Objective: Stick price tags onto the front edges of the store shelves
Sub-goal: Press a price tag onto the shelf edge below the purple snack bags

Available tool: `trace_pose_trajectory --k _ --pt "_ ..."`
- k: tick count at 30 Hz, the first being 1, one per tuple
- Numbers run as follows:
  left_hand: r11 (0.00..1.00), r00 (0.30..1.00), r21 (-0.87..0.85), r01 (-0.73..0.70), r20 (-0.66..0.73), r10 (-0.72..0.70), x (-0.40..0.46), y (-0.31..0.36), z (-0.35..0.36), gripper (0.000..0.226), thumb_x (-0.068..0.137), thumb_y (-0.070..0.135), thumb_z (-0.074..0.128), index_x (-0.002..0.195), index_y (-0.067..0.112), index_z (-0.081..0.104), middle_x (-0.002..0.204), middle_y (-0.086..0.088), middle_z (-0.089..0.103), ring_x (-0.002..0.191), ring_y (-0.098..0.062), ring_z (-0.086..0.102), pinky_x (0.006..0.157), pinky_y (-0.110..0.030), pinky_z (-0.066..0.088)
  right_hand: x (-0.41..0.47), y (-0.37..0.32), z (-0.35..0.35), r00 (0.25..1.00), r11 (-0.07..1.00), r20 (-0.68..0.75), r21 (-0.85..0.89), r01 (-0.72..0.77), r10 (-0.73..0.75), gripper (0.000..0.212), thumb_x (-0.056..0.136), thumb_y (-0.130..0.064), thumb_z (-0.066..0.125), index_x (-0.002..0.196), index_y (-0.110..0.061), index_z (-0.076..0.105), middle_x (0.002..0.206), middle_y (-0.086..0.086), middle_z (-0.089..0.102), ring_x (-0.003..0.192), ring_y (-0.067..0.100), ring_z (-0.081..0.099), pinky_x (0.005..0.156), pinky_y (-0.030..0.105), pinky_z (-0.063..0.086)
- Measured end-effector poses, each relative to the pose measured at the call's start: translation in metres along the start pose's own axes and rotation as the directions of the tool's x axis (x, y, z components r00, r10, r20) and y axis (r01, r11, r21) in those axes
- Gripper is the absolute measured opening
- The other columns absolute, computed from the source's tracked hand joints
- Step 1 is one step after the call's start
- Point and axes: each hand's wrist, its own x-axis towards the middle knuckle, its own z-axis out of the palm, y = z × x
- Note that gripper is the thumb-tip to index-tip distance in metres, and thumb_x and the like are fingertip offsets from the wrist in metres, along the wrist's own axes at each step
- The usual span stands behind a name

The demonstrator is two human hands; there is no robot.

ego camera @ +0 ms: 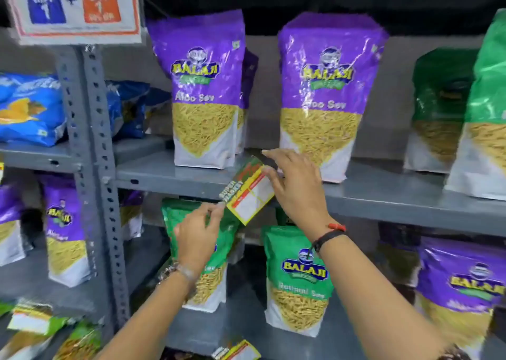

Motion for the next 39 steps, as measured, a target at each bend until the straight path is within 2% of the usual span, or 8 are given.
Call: trace_pose_trajectory --k 3,8,15,19,27,30,34,39 --pt "0.946 1.0 -0.325 0.004 0.028 0.005 0.01 -0.002 0.013 0.033 0.071 0.051 0.047 0.057 0.023 0.055 0.064 -0.014 0.06 0.064 -0.022 0.053 0.06 -0.031 0.038 0.011 0.0 0.015 0.999 1.0 -0.028 0.019 -0.018 0.018 0.018 0.087 -0.022 0.056 0.103 -0.015 0.063 0.1 0.012 0.067 0.094 0.035 0.056 0.078 0.047 0.042" --pt "0.883 1.0 -0.47 0.022 0.026 -0.011 0.013 -0.009 0.024 0.039 0.069 0.049 0.05 0.053 0.013 0.051 0.057 -0.014 0.053 0.061 -0.021 0.046 0.063 -0.036 0.038 0.011 0.0 0.02 0.989 0.984 -0.116 0.159 -0.075 0.094 0.015 0.078 -0.025 0.054 0.078 -0.016 0.065 0.076 0.01 0.067 0.074 0.032 0.058 0.068 0.052 0.047" --pt "0.949 0.987 -0.291 -0.124 0.063 0.149 0.018 -0.002 -0.002 0.034 0.078 0.04 0.048 0.059 0.012 0.048 0.052 -0.002 0.043 0.052 -0.01 0.036 0.05 -0.028 0.029 -0.041 -0.007 0.024 0.912 0.922 -0.256 0.307 -0.236 0.319 0.003 0.077 -0.018 0.059 0.078 -0.016 0.062 0.062 -0.008 0.052 0.06 0.018 0.047 0.062 0.033 0.041" --pt "0.968 0.961 -0.052 -0.246 0.116 0.25 0.032 -0.003 -0.017 0.039 0.079 0.045 0.041 0.056 0.013 0.042 0.043 0.003 0.039 0.046 -0.01 0.034 0.047 -0.031 0.027 -0.051 -0.008 0.034 0.879 0.841 -0.154 0.403 -0.36 0.45 0.035 0.077 -0.007 0.069 0.068 -0.034 0.047 0.056 -0.012 0.053 0.053 0.005 0.048 0.056 0.009 0.036" --pt "0.93 0.936 0.122 -0.348 0.098 0.337 0.034 0.003 -0.016 0.03 0.084 0.032 0.04 0.055 0.028 0.034 0.048 0.011 0.039 0.048 -0.014 0.04 0.058 -0.033 0.028 -0.043 -0.008 0.037 0.831 0.83 -0.195 0.344 -0.439 0.521 0.023 0.079 -0.01 0.067 0.063 -0.02 0.054 0.052 -0.017 0.049 0.058 -0.01 0.05 0.052 0.002 0.034" --pt "0.912 0.928 0.174 -0.372 0.089 0.361 0.034 0.005 -0.015 0.028 0.083 0.03 0.043 0.057 0.02 0.037 0.045 0.012 0.032 0.048 -0.022 0.038 0.057 -0.033 0.03 -0.041 -0.009 0.036 0.816 0.826 -0.211 0.326 -0.46 0.538 0.026 0.078 -0.013 0.068 0.061 -0.022 0.051 0.051 -0.016 0.049 0.052 -0.006 0.052 0.051 0.008 0.038" --pt "0.908 0.934 0.23 -0.349 0.008 0.357 0.04 0.011 -0.021 0.033 0.073 0.038 0.055 0.057 0.014 0.042 0.047 0.011 0.03 0.05 -0.025 0.039 0.058 -0.034 0.03 -0.039 -0.011 0.032 0.85 0.874 -0.222 0.217 -0.434 0.477 0.018 0.075 -0.013 0.071 0.075 -0.015 0.053 0.054 -0.008 0.05 0.056 0.018 0.053 0.058 0.035 0.046" --pt "0.869 0.909 0.268 -0.416 0.09 0.407 0.055 0.01 -0.025 0.045 0.069 0.054 0.044 0.094 0.02 0.059 0.095 -0.004 0.061 0.091 -0.023 0.049 0.082 -0.034 0.026 -0.035 -0.008 0.027 0.919 0.947 -0.254 -0.038 -0.32 0.301 0.031 0.069 -0.008 0.076 0.097 -0.012 0.064 0.093 0.013 0.059 0.081 0.034 0.05 0.071 0.04 0.039"
